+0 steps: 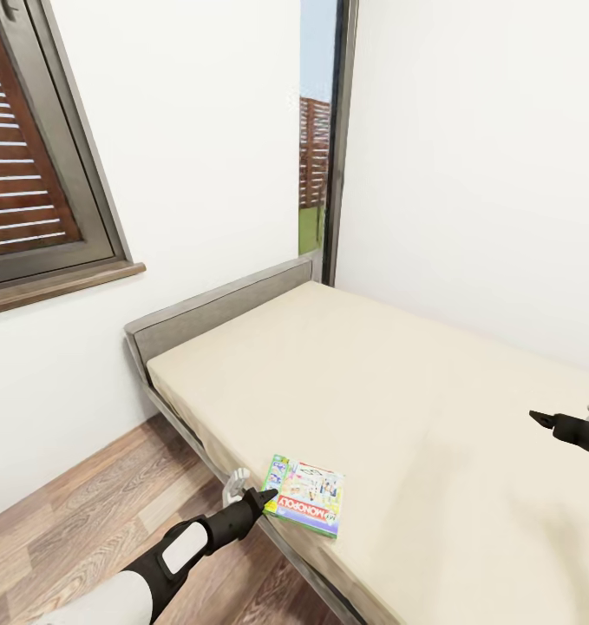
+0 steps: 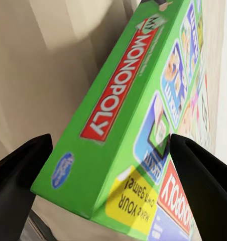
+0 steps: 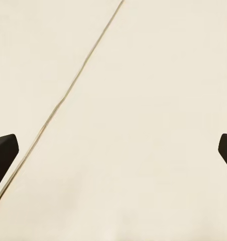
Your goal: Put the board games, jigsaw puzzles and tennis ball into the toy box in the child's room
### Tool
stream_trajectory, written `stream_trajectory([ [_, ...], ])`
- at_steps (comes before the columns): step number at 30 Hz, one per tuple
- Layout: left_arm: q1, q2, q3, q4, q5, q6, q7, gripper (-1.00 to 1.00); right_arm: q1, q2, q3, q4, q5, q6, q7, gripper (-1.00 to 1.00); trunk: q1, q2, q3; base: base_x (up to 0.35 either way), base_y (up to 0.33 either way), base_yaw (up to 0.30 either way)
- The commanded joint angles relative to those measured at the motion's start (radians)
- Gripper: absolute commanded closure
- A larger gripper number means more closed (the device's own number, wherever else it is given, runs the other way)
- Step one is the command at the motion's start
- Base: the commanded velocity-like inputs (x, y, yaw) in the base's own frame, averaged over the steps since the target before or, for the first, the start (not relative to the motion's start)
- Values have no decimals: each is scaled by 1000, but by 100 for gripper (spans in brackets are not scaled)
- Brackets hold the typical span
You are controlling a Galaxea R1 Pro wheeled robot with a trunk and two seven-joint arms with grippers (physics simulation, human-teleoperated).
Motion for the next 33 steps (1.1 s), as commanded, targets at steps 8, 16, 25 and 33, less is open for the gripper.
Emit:
stream_trajectory([
  [8, -1, 0, -9, 2, 1, 4, -2, 100, -1, 0, -1, -1, -10, 8, -1, -100, 0, 0, -1, 0, 0, 0],
  [16, 0, 1, -8, 0, 1, 3, -6, 100, -1, 0, -2, -1, -10, 8, -1, -100, 0, 0, -1, 0, 0, 0],
  [25, 0, -2, -13, -5, 1, 1, -63, 100, -1, -3, -2, -1, -10, 8, -1, -100, 0, 0, -1, 0, 0, 0],
  [33, 1, -11, -17, -7, -4, 0, -123, 100, -1, -4, -8, -5, -10, 8, -1, -100, 0, 0, -1, 0, 0, 0],
])
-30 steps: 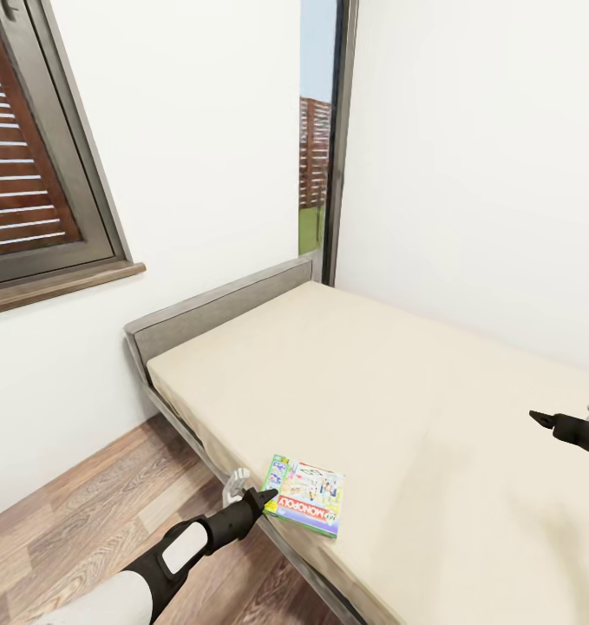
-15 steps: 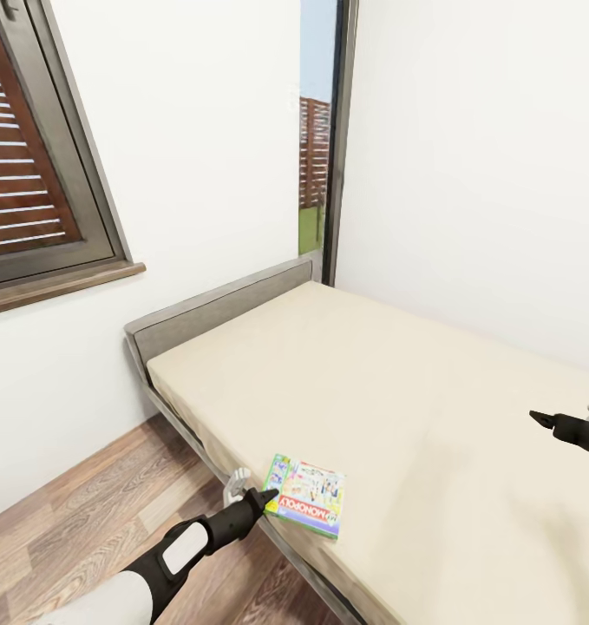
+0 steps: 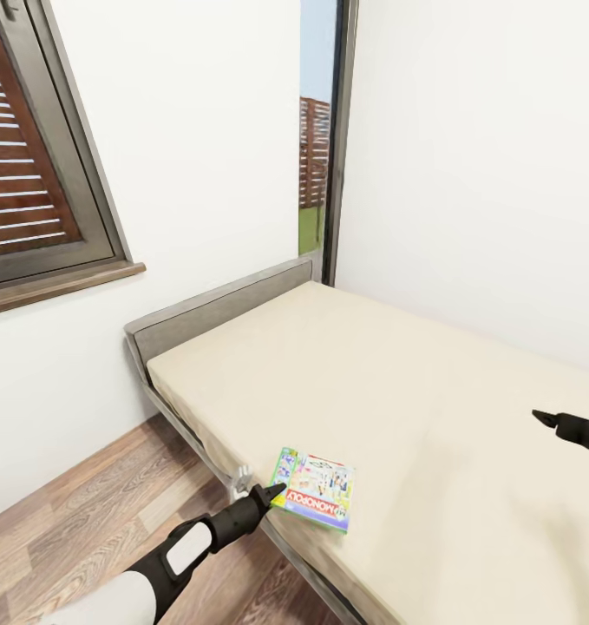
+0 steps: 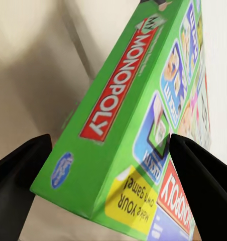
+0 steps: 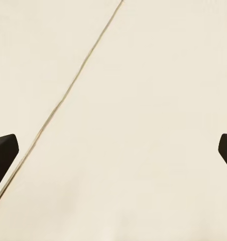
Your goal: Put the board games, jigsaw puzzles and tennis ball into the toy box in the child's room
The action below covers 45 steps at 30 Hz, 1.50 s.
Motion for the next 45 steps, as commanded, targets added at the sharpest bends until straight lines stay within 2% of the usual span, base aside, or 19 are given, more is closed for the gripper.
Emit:
stream_trajectory([
  [1, -1, -1, -4, 0, 9, 6, -8, 100, -1, 0, -5, -4, -10, 8, -1, -100, 0, 0, -1, 0, 0, 0],
  [7, 2, -12, -5, -25, 7, 6, -33, 100, -1, -1, -23, -18, -10, 9, -1, -100, 0, 0, -1, 0, 0, 0],
  [14, 13, -20, -6, -96, 6, 10, -44, 100, 0, -4, -55, -25, -6, 26, 0, -100, 0, 0, -1, 0, 0, 0],
  [23, 47, -22, -9, -210, 3, 18, -42, 100, 31, -8, -73, -30, -7, 53, 4, -100, 0, 0, -1, 0, 0, 0],
  [26, 78, -17, -15, -287, -5, 20, -16, 100, 41, -9, -75, -33, -9, 57, 28, -100, 0, 0, -1, 0, 0, 0],
  [27, 78, -17, -15, -287, -5, 20, -16, 100, 41, -9, -75, -33, -9, 57, 28, -100, 0, 0, -1, 0, 0, 0],
  [31, 114, -13, -21, -386, -15, 32, 55, 100, 47, -9, -77, -46, -7, 59, 105, -100, 0, 0, -1, 0, 0, 0],
  [32, 114, -13, -21, -386, -15, 32, 55, 100, 47, -9, -77, -46, -7, 59, 105, -100, 0, 0, -1, 0, 0, 0],
  [36, 130, -20, -23, -445, -18, 61, 171, 100, 50, -5, -77, -78, -3, 63, 183, -100, 0, 0, -1, 0, 0, 0],
  [37, 130, -20, -23, -445, -18, 61, 171, 100, 50, -5, -77, -78, -3, 63, 183, -100, 0, 0, -1, 0, 0, 0],
  [40, 137, -24, -26, -497, -15, 75, 255, 100, 62, -4, -77, -104, -2, 69, 214, -100, 0, 0, -1, 0, 0, 0],
  [45, 151, -25, -32, -548, -15, 81, 303, 100, 78, -4, -78, -126, -3, 75, 231, -100, 0, 0, -1, 0, 0, 0],
])
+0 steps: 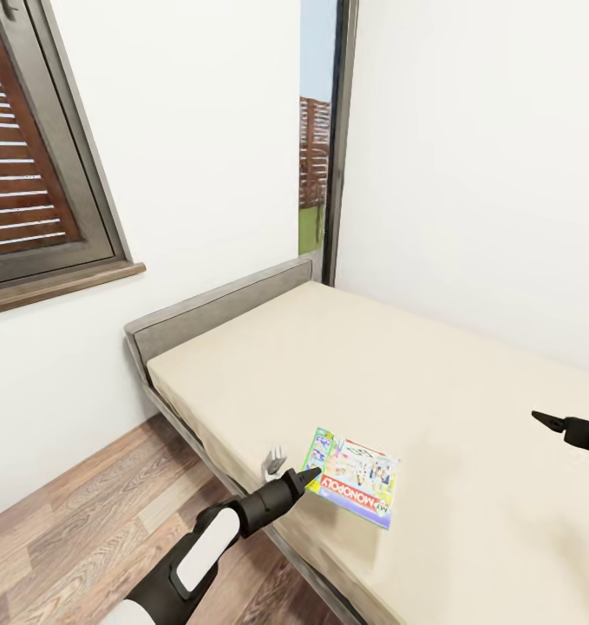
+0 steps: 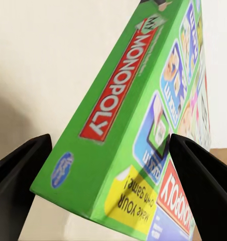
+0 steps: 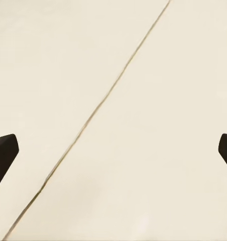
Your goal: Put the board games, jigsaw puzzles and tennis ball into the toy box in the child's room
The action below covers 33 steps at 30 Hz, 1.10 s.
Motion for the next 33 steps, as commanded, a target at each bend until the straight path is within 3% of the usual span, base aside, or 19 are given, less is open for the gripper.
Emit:
stream_trajectory([
  [1, 6, 0, -1, -14, 7, 6, 10, 100, 3, 0, -1, -6, -10, 10, 2, -100, -4, 7, 2, 0, 0, 0],
  [9, 36, 4, -5, -84, 3, 9, 48, 100, 15, 4, -1, -23, -9, 15, 13, -100, -35, 63, 28, 0, 0, -37],
  [18, 41, 3, -1, -103, 9, 11, 58, 100, 20, 5, 0, -41, -8, 20, 15, -100, -69, 126, 59, 0, 0, -148],
  [22, 23, 0, 5, -105, 12, 14, 60, 100, 22, 4, 1, -49, -8, 41, 16, -100, -84, 154, 72, 0, 0, -70],
  [24, -49, -3, 9, -104, 19, 28, 69, 100, 23, 3, 0, -71, -7, 93, 15, -100, -92, 168, 79, 0, 0, -46],
  [26, -88, -5, 10, -103, 38, 42, 80, 100, 23, 2, 0, -81, -8, 116, 15, -100, -100, 182, 85, 0, 0, -104],
  [27, -198, -5, 9, -110, 153, 84, 185, 100, 23, -6, -6, -95, -11, 153, 15, -100, -104, 189, 88, 0, 0, -259],
  [33, -216, -3, 10, -112, 179, 91, 218, 100, 23, -7, -39, -98, -12, 159, 15, -100, -127, 231, 107, 0, 0, -277],
])
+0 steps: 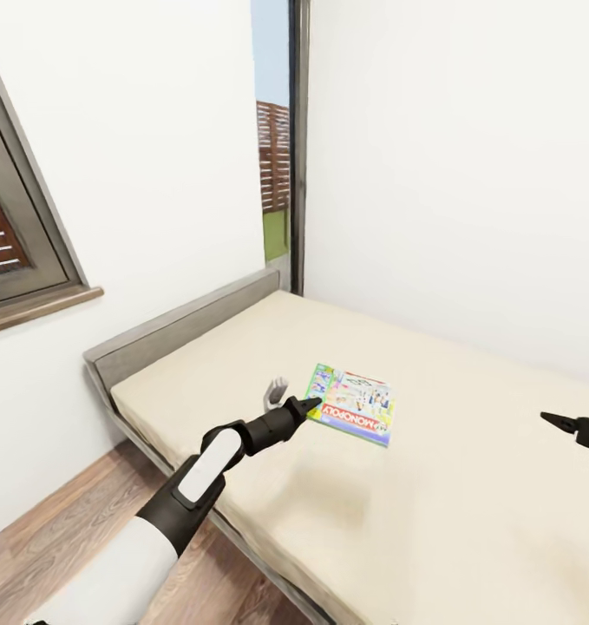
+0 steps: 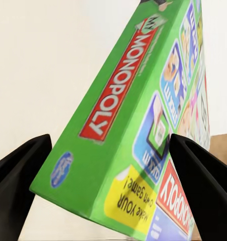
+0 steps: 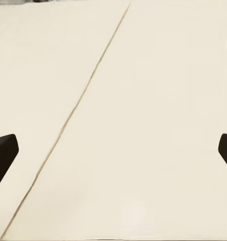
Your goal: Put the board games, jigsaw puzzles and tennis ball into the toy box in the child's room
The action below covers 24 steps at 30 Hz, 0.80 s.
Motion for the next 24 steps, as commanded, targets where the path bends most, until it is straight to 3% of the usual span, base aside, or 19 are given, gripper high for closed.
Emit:
stream_trajectory([
  [1, -2, 0, 0, 0, 5, 4, 2, 100, -1, 0, -6, -1, -10, 9, -3, -100, -4, 7, 2, 0, 0, -283],
  [17, -7, 1, 0, 1, 11, 6, 12, 100, 11, 5, -23, -43, -11, 10, -2, -100, -65, 119, 52, 0, 0, -283],
  [24, -7, -1, 0, 3, 12, 6, 13, 100, 15, 7, -24, -48, -12, 10, -2, -100, -92, 168, 74, 0, 0, -125],
])
